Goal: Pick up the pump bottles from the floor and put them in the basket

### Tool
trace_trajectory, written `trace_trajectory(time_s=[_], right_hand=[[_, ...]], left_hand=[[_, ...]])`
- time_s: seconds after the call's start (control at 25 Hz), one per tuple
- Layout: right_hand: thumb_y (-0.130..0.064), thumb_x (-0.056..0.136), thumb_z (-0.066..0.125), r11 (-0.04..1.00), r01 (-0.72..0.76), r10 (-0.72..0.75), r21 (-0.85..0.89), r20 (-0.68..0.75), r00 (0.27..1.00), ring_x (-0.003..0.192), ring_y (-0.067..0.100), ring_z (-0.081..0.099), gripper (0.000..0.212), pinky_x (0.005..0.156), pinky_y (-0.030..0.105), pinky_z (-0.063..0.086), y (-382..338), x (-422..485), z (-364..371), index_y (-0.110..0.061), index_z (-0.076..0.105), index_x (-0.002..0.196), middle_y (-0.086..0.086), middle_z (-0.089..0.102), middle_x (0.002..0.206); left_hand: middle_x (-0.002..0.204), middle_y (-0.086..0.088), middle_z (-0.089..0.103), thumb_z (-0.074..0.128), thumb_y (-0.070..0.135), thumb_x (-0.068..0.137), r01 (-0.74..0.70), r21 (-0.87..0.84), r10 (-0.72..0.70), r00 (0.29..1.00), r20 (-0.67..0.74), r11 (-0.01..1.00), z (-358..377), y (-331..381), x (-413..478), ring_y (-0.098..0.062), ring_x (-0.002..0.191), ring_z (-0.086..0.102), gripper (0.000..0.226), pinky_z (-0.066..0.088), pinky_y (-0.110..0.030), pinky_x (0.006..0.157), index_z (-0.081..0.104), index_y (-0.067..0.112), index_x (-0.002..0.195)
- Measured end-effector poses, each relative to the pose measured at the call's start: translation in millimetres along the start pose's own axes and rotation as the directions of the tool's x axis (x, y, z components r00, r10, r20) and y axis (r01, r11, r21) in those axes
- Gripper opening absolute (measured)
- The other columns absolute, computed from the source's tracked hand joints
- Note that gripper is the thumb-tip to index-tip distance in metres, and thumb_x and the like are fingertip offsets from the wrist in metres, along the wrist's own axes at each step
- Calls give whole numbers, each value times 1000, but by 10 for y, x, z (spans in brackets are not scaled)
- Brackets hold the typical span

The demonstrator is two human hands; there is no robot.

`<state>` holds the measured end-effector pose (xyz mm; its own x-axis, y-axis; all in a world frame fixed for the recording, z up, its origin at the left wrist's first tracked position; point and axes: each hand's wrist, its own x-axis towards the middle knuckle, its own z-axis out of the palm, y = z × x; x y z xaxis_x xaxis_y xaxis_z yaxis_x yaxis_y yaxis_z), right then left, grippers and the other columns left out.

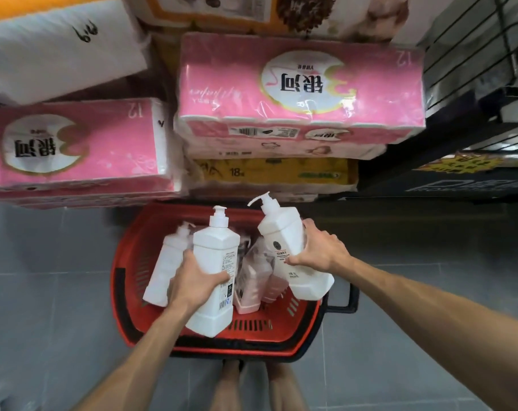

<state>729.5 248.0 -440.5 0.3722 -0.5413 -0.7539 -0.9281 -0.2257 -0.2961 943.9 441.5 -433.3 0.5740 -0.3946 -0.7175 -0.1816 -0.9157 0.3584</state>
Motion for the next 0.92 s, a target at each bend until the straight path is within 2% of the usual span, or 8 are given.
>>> trace_trajectory(time_s=[0.12,0.28,0.4,0.6,0.72,0.92], right_hand=[[-63,61,77,997,-38,37,67,20,999,96,26,65,91,85,43,53,147,93,206,-28,32,132,-3,65,110],[-63,61,76,994,-43,37,99,60,997,94,20,65,90,88,42,53,304,128,507,-29,32,131,-8,64,107],[-63,60,76,989,-57,46,136,80,996,97,17,64,86,88,42,53,401,159,762,-33,33,128,-12,64,106],[-57,62,82,941,-128,112,314,68,991,102,14,62,88,86,40,53,499,186,1120,-32,33,131,-15,62,111],[-59,58,82,904,-174,162,390,64,985,100,13,64,89,87,43,56,529,231,1245,-34,34,128,-16,62,109],[-62,54,81,894,-181,170,409,65,983,99,12,66,89,87,43,58,541,340,1267,-36,35,126,-15,65,108]], left_hand=[[106,0,65,85,41,65,43,14,-43,999,24,999,188,-74,182,-27,90,61,70,49,-37,77,39,22,114],[109,-1,65,83,45,65,91,70,-96,993,73,993,442,-232,339,-30,94,64,72,54,-42,82,36,24,115],[112,-2,65,83,44,65,109,81,-116,989,96,991,627,-338,466,-31,98,63,73,51,-39,80,37,23,118],[113,-3,64,83,47,63,122,109,-132,987,90,987,846,-462,614,-32,100,63,76,52,-43,84,37,20,117],[111,-3,64,83,49,62,127,133,-141,985,101,983,932,-496,690,-32,100,63,76,52,-45,85,37,21,115],[110,-2,64,82,49,63,121,178,-144,982,119,976,1019,-562,748,-30,96,63,74,53,-45,83,35,21,114]])
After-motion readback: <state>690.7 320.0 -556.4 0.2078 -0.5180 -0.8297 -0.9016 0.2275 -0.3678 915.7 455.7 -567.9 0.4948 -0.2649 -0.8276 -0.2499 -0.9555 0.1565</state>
